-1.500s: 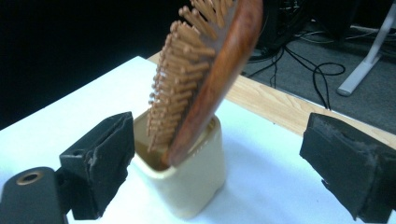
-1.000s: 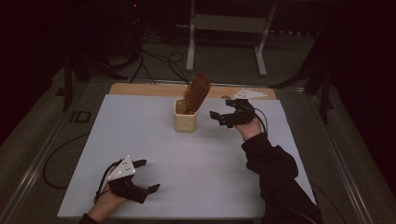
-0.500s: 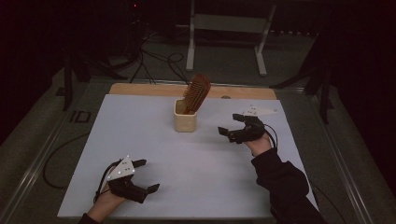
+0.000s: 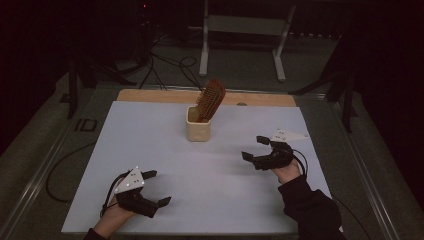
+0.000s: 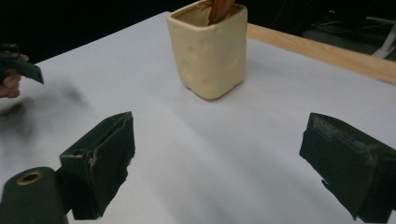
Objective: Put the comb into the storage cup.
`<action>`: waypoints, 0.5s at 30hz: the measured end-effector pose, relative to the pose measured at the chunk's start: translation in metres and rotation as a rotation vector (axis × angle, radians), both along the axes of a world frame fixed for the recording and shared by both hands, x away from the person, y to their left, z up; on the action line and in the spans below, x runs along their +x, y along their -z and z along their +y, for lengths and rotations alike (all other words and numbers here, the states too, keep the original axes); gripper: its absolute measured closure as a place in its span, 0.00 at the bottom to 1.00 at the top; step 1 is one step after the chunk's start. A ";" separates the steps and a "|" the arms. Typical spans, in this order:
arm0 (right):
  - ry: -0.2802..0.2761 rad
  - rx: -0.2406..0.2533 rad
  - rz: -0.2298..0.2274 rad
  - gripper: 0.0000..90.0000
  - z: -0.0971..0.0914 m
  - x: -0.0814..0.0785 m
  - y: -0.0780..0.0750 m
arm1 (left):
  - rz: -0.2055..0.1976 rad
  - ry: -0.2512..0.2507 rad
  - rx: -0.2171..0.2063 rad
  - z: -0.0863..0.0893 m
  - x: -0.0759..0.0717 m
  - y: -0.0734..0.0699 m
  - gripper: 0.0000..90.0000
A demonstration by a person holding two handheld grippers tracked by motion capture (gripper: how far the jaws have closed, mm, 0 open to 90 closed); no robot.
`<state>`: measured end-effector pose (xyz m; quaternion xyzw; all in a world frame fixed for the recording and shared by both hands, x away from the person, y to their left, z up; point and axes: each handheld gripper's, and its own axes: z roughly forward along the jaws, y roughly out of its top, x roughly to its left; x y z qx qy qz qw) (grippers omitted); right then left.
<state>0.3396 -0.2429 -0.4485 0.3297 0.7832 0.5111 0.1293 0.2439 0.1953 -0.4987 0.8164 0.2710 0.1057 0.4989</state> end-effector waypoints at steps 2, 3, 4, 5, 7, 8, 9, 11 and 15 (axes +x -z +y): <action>-0.001 0.001 0.003 0.11 -0.003 -0.005 0.002 | -0.002 0.001 0.000 0.000 0.000 0.000 0.00; -0.007 0.004 0.001 0.11 -0.005 -0.007 0.004 | -0.001 0.001 -0.003 0.001 0.000 0.000 0.00; -0.008 0.007 0.001 0.11 -0.006 -0.010 0.005 | -0.002 0.004 -0.006 0.001 0.000 0.000 0.00; -0.008 0.005 0.001 0.11 -0.007 -0.012 0.007 | -0.006 0.003 0.000 0.001 0.000 -0.001 0.00; -0.016 0.008 0.003 0.11 -0.010 -0.016 0.010 | -0.006 0.002 0.003 0.001 0.000 -0.001 0.00; -0.014 0.005 0.003 0.11 -0.011 -0.018 0.011 | -0.006 0.001 0.000 0.002 0.000 -0.001 0.00; -0.018 0.004 0.002 0.11 -0.012 -0.020 0.013 | -0.005 0.002 0.000 0.002 0.000 -0.002 0.00; -0.019 0.005 0.004 0.11 -0.015 -0.025 0.016 | -0.006 0.003 -0.003 0.003 -0.001 -0.002 0.00; -0.030 0.002 0.006 0.11 -0.021 -0.034 0.023 | -0.005 0.000 -0.014 0.007 -0.001 -0.004 0.00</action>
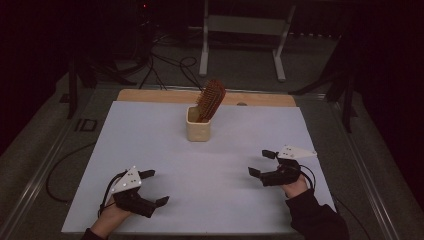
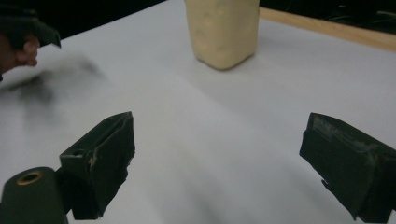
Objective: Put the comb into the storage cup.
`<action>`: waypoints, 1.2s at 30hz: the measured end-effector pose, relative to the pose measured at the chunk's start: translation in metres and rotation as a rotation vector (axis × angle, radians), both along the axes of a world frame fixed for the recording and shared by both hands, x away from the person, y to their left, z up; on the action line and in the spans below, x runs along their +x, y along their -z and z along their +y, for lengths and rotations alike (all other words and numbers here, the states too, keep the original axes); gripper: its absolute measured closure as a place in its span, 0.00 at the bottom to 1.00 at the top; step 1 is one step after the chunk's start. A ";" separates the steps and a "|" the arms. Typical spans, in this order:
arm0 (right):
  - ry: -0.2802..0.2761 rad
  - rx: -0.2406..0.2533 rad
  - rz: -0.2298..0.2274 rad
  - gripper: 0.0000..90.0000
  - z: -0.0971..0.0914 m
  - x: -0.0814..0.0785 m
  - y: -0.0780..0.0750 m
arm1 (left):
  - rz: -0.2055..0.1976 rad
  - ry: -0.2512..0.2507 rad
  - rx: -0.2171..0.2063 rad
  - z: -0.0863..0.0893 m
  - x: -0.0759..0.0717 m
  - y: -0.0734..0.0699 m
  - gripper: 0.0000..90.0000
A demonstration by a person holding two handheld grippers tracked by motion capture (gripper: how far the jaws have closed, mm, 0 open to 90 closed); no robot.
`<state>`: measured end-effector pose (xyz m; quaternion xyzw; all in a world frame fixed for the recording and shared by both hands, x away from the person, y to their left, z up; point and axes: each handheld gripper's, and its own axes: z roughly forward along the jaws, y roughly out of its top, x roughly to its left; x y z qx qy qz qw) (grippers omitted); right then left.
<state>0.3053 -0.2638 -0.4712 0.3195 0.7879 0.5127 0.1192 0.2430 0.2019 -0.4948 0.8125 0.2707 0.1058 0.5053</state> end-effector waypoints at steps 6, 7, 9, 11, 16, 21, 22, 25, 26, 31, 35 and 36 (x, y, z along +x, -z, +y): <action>0.008 -0.001 0.008 0.11 -0.012 -0.009 0.008 | -0.001 -0.023 -0.012 0.009 0.000 -0.001 0.00; 0.008 0.008 0.011 0.11 -0.014 -0.011 0.009 | 0.003 -0.027 -0.014 0.010 0.000 -0.001 0.00; 0.007 0.009 0.002 0.11 -0.017 -0.014 0.012 | 0.002 -0.036 -0.013 0.013 0.000 0.000 0.00; 0.013 -0.002 -0.002 0.11 -0.019 -0.018 0.014 | 0.006 -0.044 -0.012 0.016 0.000 0.001 0.00; 0.015 -0.048 -0.017 0.11 -0.023 -0.026 0.022 | 0.007 -0.060 -0.012 0.021 -0.001 0.002 0.00; 0.036 -0.050 -0.022 0.11 -0.028 -0.030 0.026 | 0.007 -0.075 -0.014 0.023 -0.004 0.004 0.00; 0.047 -0.042 -0.020 0.11 -0.030 -0.032 0.027 | 0.002 -0.079 -0.008 0.024 -0.004 0.004 0.00; 0.065 -0.071 -0.019 0.11 -0.033 -0.035 0.032 | 0.000 -0.090 -0.001 0.026 -0.005 0.005 0.00; 0.071 -0.076 -0.013 0.11 -0.035 -0.036 0.034 | 0.001 -0.093 0.000 0.027 -0.006 0.005 0.00; 0.110 -0.072 0.015 0.11 -0.042 -0.040 0.038 | 0.003 -0.112 -0.002 0.030 -0.006 0.007 0.00; 0.119 -0.092 0.001 0.11 -0.042 -0.038 0.039 | -0.001 -0.118 0.006 0.032 -0.006 0.008 0.00; 0.123 -0.101 -0.005 0.11 -0.041 -0.037 0.040 | -0.002 -0.122 0.014 0.032 -0.007 0.008 0.00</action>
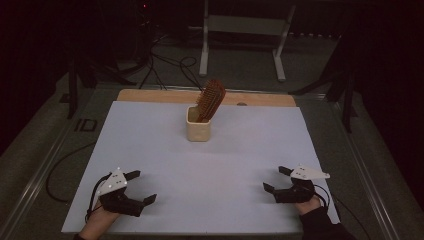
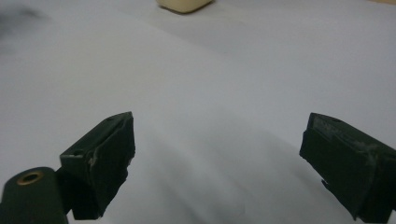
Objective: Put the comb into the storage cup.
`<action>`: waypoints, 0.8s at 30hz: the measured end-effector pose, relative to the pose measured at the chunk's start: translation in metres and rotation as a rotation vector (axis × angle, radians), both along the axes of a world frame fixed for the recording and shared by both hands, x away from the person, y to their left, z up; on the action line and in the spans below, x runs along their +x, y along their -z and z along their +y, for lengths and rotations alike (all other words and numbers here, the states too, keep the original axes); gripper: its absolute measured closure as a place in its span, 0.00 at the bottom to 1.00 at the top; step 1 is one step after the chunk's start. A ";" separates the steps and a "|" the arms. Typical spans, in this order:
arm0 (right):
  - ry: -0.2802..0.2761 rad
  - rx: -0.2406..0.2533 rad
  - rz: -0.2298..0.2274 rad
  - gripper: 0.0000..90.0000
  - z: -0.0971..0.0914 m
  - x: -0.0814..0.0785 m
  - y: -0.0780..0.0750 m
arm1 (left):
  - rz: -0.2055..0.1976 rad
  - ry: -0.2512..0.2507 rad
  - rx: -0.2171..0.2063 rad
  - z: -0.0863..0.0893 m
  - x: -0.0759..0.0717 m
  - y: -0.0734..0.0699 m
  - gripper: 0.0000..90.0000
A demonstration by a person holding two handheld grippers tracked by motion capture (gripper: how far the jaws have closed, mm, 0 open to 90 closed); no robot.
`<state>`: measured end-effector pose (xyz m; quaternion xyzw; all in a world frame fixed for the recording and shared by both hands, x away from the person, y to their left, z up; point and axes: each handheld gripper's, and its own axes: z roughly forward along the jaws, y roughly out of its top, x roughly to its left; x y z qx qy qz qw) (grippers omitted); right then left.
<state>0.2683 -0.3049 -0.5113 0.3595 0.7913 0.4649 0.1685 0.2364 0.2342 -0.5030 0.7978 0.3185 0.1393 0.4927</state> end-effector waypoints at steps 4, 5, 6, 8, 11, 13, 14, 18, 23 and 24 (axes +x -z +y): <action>0.003 -0.022 -0.011 0.11 0.003 0.005 0.004 | -0.011 -0.022 0.036 0.000 -0.001 0.002 0.00; 0.004 -0.034 -0.014 0.11 0.003 0.006 0.004 | -0.011 -0.027 0.041 0.000 -0.001 0.002 0.00; 0.004 -0.032 -0.015 0.11 0.003 0.007 0.005 | -0.011 -0.030 0.041 0.000 -0.001 0.003 0.00; 0.007 -0.023 -0.017 0.11 0.004 0.008 0.005 | -0.009 -0.031 0.038 0.000 0.000 0.004 0.00; 0.008 -0.022 -0.016 0.11 0.004 0.010 0.005 | -0.014 -0.033 0.031 -0.002 0.000 0.004 0.00; 0.005 -0.027 -0.016 0.11 0.005 0.010 0.006 | -0.017 -0.028 0.029 -0.002 -0.001 0.004 0.00; 0.004 -0.025 -0.015 0.11 0.005 0.010 0.005 | -0.015 -0.028 0.028 -0.003 -0.001 0.004 0.00; 0.003 -0.027 -0.024 0.11 0.006 0.008 0.004 | -0.016 -0.027 0.028 -0.005 -0.002 0.004 0.00; -0.004 -0.034 -0.020 0.11 0.007 0.007 0.004 | -0.017 -0.023 0.026 -0.007 -0.003 0.004 0.00; -0.005 -0.033 -0.020 0.11 0.007 0.007 0.004 | -0.015 -0.024 0.026 -0.007 -0.003 0.004 0.00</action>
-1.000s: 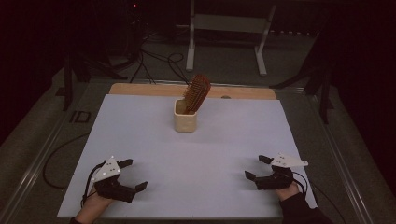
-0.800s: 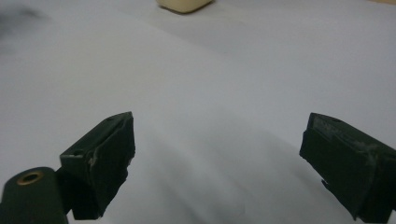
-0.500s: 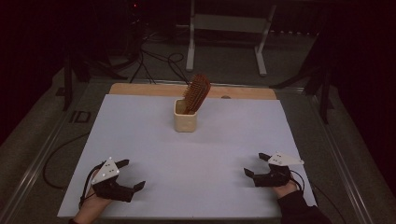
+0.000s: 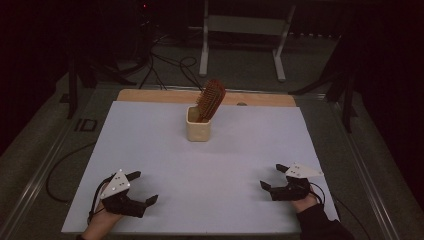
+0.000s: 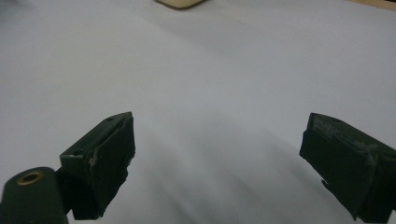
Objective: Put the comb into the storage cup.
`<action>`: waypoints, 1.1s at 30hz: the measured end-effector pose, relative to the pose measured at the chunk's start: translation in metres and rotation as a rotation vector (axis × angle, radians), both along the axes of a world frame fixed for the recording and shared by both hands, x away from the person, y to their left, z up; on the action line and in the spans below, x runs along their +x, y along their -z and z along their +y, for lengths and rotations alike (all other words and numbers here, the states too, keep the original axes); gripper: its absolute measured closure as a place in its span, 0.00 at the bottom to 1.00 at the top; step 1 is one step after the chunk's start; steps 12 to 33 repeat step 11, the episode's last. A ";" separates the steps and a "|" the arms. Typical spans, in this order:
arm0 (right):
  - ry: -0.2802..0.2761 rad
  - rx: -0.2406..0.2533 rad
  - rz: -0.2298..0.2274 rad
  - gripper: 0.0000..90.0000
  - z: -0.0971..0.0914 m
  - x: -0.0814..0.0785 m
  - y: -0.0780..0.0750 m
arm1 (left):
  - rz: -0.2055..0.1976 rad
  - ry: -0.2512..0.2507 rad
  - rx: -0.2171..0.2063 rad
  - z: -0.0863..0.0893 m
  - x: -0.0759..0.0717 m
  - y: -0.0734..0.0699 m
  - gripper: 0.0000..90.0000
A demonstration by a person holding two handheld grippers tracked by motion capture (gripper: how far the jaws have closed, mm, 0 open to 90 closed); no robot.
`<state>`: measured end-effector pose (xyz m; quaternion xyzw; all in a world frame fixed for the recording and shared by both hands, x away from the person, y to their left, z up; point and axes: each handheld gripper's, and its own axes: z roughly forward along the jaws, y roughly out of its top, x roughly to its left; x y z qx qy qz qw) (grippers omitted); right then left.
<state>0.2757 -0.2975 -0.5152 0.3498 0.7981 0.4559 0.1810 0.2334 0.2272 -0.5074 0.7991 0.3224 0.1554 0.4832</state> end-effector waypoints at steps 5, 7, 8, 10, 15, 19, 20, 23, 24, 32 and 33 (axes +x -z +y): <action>-0.006 -0.004 0.001 0.11 0.001 -0.001 0.000 | -0.002 0.000 -0.005 0.000 0.000 0.000 0.00; -0.012 -0.007 0.003 0.11 0.002 -0.001 0.000 | -0.004 -0.003 -0.002 0.000 0.000 0.000 0.00; -0.012 -0.007 0.003 0.11 0.002 -0.001 0.000 | -0.004 -0.003 -0.002 0.000 0.000 0.000 0.00; -0.012 -0.008 0.004 0.11 0.002 -0.001 0.000 | -0.006 -0.005 -0.001 0.000 -0.001 0.000 0.00; -0.013 -0.008 0.003 0.11 0.002 -0.001 0.000 | -0.005 -0.003 -0.003 0.000 0.000 0.000 0.00; -0.013 -0.008 0.003 0.11 0.002 -0.001 0.000 | -0.005 -0.003 -0.003 0.000 0.000 0.000 0.00; -0.013 -0.008 0.003 0.11 0.002 -0.001 0.000 | -0.005 -0.003 -0.003 0.000 0.000 0.000 0.00; -0.013 -0.008 0.003 0.11 0.002 -0.001 0.000 | -0.005 -0.003 -0.003 0.000 0.000 0.000 0.00; -0.013 -0.008 0.003 0.11 0.002 -0.001 0.000 | -0.005 -0.003 -0.003 0.000 0.000 0.000 0.00; -0.013 -0.008 0.003 0.11 0.002 -0.001 0.000 | -0.005 -0.003 -0.003 0.000 0.000 0.000 0.00; -0.013 -0.008 0.003 0.11 0.002 -0.001 0.000 | -0.005 -0.003 -0.003 0.000 0.000 0.000 0.00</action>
